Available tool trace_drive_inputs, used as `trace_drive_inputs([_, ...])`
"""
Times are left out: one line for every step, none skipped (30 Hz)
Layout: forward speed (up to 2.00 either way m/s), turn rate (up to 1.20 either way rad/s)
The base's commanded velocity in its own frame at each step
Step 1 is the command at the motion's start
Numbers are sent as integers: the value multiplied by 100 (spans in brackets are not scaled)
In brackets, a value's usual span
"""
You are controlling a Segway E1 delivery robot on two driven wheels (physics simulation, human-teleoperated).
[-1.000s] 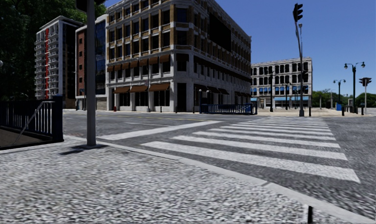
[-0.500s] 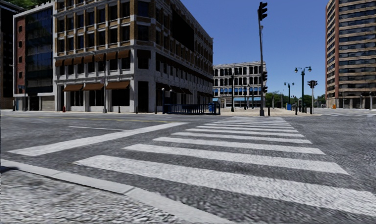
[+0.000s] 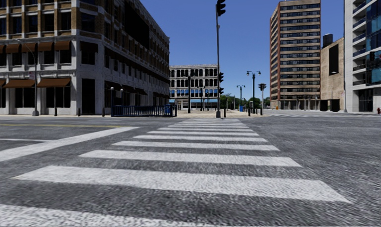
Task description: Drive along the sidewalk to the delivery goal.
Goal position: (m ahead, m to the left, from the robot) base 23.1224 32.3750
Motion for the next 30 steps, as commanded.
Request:
trace_drive_inputs([200,0])
trace_drive_inputs([200,0])
trace_drive_inputs([200,0])
trace_drive_inputs([200,0])
trace_drive_inputs([200,0])
trace_drive_inputs([200,0])
trace_drive_inputs([200,0])
trace_drive_inputs([200,0])
trace_drive_inputs([200,0])
trace_drive_inputs([200,-10])
trace_drive_inputs([200,-59])
trace_drive_inputs([200,-120])
trace_drive_inputs([200,-120])
trace_drive_inputs([200,-120])
trace_drive_inputs([200,-120])
trace_drive_inputs([200,-120])
trace_drive_inputs([200,-120])
trace_drive_inputs([200,-112])
trace_drive_inputs([200,-64])
trace_drive_inputs([200,-42])
trace_drive_inputs([200,-21])
trace_drive_inputs([200,-7])
trace_drive_inputs([200,-7])
trace_drive_inputs([200,-4])
trace_drive_inputs([200,-2])
trace_drive_inputs([200,-2])
trace_drive_inputs([200,-1])
trace_drive_inputs([200,-1])
trace_drive_inputs([200,-1])
trace_drive_inputs([200,-1])
